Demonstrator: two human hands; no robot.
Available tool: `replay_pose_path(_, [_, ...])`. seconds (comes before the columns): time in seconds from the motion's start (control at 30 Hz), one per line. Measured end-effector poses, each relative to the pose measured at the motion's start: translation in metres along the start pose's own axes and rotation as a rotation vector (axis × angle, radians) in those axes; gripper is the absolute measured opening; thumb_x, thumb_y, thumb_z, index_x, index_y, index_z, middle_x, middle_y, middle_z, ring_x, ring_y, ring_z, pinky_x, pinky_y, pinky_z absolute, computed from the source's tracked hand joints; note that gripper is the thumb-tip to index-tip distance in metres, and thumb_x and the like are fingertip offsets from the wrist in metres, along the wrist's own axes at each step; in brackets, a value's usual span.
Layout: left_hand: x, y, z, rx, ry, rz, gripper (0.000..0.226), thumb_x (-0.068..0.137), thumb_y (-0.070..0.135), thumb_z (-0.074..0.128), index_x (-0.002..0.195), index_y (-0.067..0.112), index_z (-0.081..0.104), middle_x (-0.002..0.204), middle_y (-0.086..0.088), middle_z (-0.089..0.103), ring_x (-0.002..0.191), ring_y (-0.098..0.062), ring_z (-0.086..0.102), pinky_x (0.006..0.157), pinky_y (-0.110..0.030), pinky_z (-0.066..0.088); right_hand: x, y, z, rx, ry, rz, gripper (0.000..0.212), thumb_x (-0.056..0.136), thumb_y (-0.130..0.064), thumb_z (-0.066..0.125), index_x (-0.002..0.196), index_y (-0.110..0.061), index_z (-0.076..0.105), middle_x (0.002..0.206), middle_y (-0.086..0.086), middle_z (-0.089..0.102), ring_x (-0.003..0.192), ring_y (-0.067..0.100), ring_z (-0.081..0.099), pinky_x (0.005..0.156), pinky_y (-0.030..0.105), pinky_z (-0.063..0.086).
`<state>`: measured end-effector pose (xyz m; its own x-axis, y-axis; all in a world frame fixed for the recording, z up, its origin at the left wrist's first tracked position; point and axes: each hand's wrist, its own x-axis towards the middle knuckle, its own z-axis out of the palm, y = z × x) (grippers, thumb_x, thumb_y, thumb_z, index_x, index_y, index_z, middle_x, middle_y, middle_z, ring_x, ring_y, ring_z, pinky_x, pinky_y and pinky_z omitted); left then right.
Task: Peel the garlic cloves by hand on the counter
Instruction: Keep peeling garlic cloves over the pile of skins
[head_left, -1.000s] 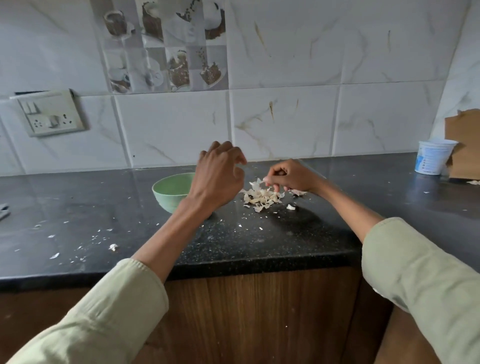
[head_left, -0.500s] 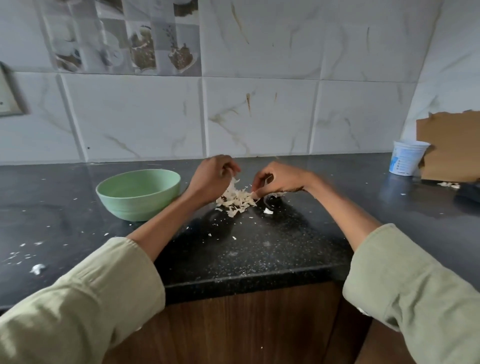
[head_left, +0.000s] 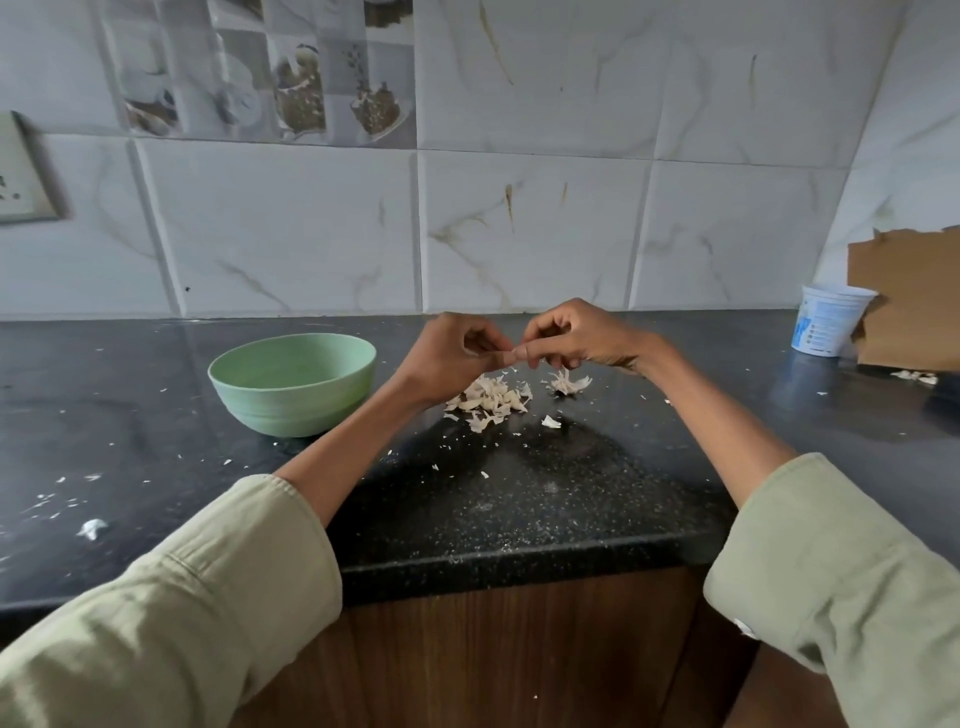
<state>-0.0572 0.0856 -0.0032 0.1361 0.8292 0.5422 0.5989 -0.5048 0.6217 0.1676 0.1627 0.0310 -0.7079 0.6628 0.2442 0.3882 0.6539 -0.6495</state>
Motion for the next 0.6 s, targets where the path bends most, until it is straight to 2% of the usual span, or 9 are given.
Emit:
replay_pose_path(0.1, [-0.001,0.0045,-0.0001,-0.052,-0.002,0.002,0.024,0.083,0.02,0.09,0.098,0.008,0.077,0.09,-0.001,0.079,0.084,-0.01,0.074,0.076,-0.017,0.057,-0.0024,-0.001,-0.0021,0.091,0.002,0.0,0.031,0.093,-0.029,0.081,0.101,0.001,0.077,0.085,0.011,0.073,0.069,0.012,0.059,0.057,0.018,0.046])
replay_pose_path(0.2, [-0.0007,0.0067,0.0006,-0.053,0.032,0.009,0.024,0.081,0.019,0.092,0.093,0.007,0.075,0.085,-0.001,0.078,0.076,-0.008,0.073,0.07,-0.018,0.057,-0.001,0.0002,-0.0011,0.158,-0.019,0.004,0.027,0.094,-0.022,0.079,0.104,0.003,0.076,0.088,0.008,0.074,0.071,0.011,0.061,0.062,0.019,0.05])
replay_pose_path(0.3, [-0.0007,0.0077,0.0035,-0.052,0.041,-0.019,0.021,0.083,0.017,0.09,0.092,0.005,0.076,0.08,-0.002,0.079,0.07,-0.006,0.073,0.065,-0.017,0.054,0.0004,0.0025,0.0001,0.131,-0.046,0.016,0.015,0.095,-0.016,0.077,0.103,-0.004,0.075,0.086,0.004,0.074,0.072,0.009,0.065,0.066,0.02,0.053])
replay_pose_path(0.4, [-0.0024,0.0092,0.0016,-0.153,0.047,-0.06,0.018,0.089,0.014,0.084,0.096,-0.001,0.077,0.08,-0.009,0.08,0.069,-0.011,0.075,0.066,-0.016,0.055,-0.0001,0.0011,-0.0004,0.115,-0.042,-0.011,0.01,0.095,-0.011,0.076,0.103,-0.007,0.075,0.087,0.004,0.074,0.075,0.009,0.068,0.07,0.021,0.056])
replay_pose_path(0.47, [-0.0023,0.0093,-0.0017,-0.201,0.058,-0.074,0.02,0.09,0.015,0.083,0.099,-0.002,0.078,0.082,-0.01,0.08,0.072,-0.013,0.076,0.069,-0.018,0.057,-0.0006,-0.0001,-0.0021,0.138,-0.026,-0.023,0.013,0.094,-0.011,0.077,0.105,-0.004,0.075,0.088,0.005,0.075,0.076,0.011,0.069,0.071,0.022,0.058])
replay_pose_path(0.6, [-0.0011,0.0087,0.0038,-0.05,0.068,-0.051,0.018,0.086,0.024,0.088,0.095,0.01,0.082,0.085,0.001,0.08,0.078,-0.004,0.074,0.073,-0.012,0.053,-0.004,0.0019,-0.008,0.017,-0.14,0.069,0.028,0.09,-0.021,0.082,0.109,-0.002,0.077,0.09,0.005,0.077,0.076,0.01,0.069,0.069,0.021,0.056])
